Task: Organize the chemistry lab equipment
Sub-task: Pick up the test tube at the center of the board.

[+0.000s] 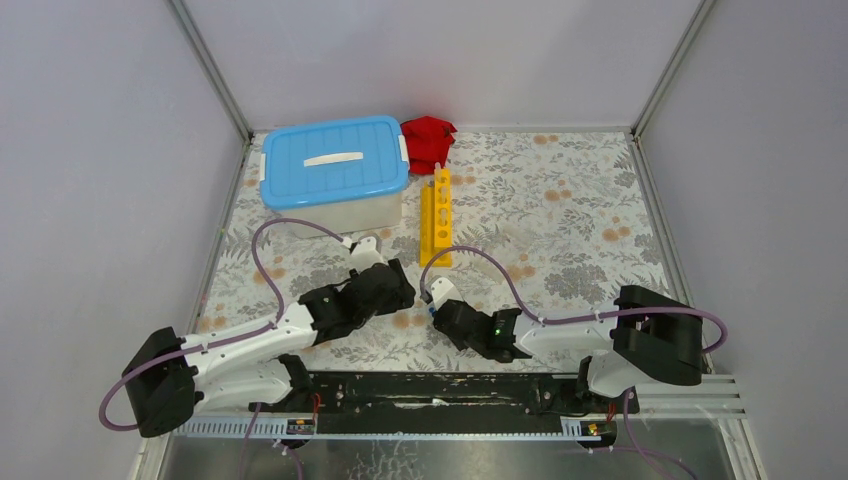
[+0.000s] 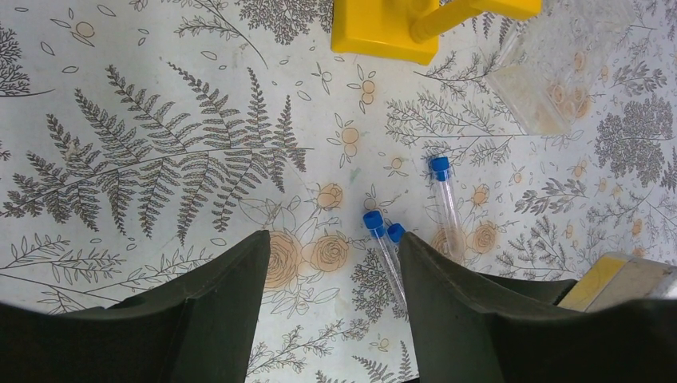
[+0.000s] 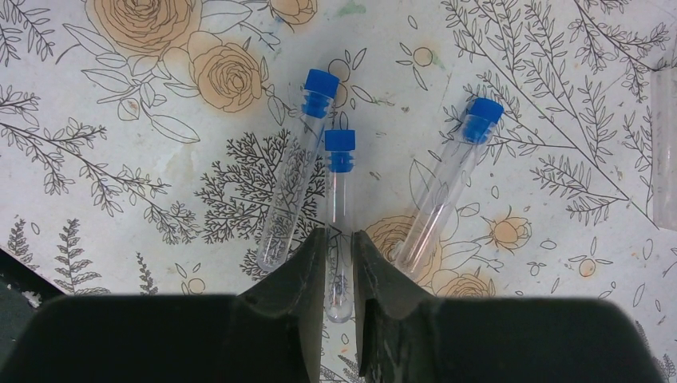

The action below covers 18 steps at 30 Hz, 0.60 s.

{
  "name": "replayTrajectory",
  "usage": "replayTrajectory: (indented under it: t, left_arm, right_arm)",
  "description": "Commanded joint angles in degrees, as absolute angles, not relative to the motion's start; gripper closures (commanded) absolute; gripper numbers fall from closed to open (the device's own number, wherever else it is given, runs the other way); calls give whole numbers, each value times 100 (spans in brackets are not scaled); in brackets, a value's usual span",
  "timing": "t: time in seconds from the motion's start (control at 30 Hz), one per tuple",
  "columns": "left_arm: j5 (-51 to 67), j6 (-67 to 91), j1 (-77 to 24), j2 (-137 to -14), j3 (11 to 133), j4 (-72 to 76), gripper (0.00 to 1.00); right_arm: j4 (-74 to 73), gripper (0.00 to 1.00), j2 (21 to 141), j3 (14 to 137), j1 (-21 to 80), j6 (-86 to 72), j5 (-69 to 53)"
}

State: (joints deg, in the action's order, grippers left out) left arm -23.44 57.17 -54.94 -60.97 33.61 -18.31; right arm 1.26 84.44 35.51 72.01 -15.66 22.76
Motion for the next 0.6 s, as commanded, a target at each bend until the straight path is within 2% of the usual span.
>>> replayTrajectory:
  t: [0.0,0.3,0.57]
  left_arm:
    - [-2269,5617,-5433,-6036,3321,-1599,32]
    - [-1761,5526,-5236,-6125,3508,-1702,31]
    - [-143,5171,-4277,-6020,3571,-1566,30]
  right_arm:
    - [264,86,8425,3563,7231,-1584,2112]
    - [93,98,8080,3659,7233,-1507,2167]
    - [43,100,7288,3592,7233,-1389,2214]
